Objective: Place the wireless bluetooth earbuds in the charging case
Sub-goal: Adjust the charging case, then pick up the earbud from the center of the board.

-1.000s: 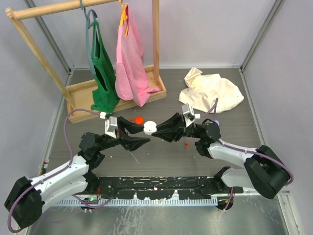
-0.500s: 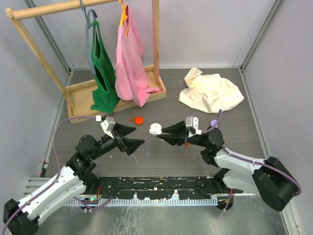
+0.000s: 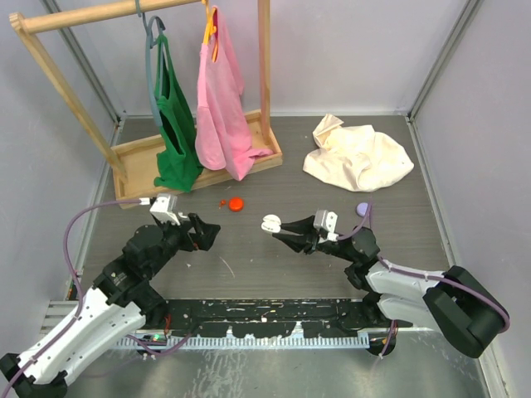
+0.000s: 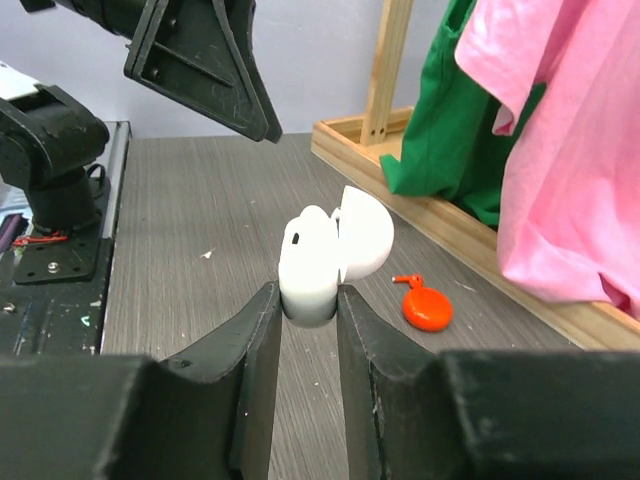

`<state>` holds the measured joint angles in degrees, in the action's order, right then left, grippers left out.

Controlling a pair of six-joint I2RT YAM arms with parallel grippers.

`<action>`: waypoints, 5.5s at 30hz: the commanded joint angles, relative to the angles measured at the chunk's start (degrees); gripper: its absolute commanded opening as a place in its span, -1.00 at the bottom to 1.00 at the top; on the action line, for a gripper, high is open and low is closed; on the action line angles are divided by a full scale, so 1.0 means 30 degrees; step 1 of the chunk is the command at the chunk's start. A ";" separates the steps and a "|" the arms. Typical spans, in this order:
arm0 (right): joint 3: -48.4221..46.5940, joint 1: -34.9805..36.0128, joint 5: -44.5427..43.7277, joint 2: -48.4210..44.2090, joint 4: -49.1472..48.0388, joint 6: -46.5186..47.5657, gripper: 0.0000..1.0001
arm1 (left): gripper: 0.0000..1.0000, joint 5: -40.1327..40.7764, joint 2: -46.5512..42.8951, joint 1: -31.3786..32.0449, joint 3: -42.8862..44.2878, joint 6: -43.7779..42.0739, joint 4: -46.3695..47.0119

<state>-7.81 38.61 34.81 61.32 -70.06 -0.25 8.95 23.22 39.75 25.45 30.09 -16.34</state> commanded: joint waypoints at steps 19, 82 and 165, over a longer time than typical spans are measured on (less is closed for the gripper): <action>0.1419 0.0084 -0.2219 0.3272 -0.5275 0.0450 -0.81 | 0.71 0.8047 0.8678 -0.3286 0.2793 0.3776 -0.2385; 0.1039 0.0272 -0.3088 0.3212 -0.3364 0.1270 -0.84 | -0.62 0.3254 2.0998 0.0026 0.7740 -0.2616 -0.2411; 0.0909 0.0262 -0.3845 0.2737 -0.2387 0.1069 -0.82 | -0.38 0.2673 2.3518 0.1191 1.0251 0.6678 -0.7228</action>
<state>-3.64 39.18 24.03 70.83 -74.50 2.87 17.91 93.14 43.72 54.33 51.16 -37.21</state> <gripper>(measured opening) 0.319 0.320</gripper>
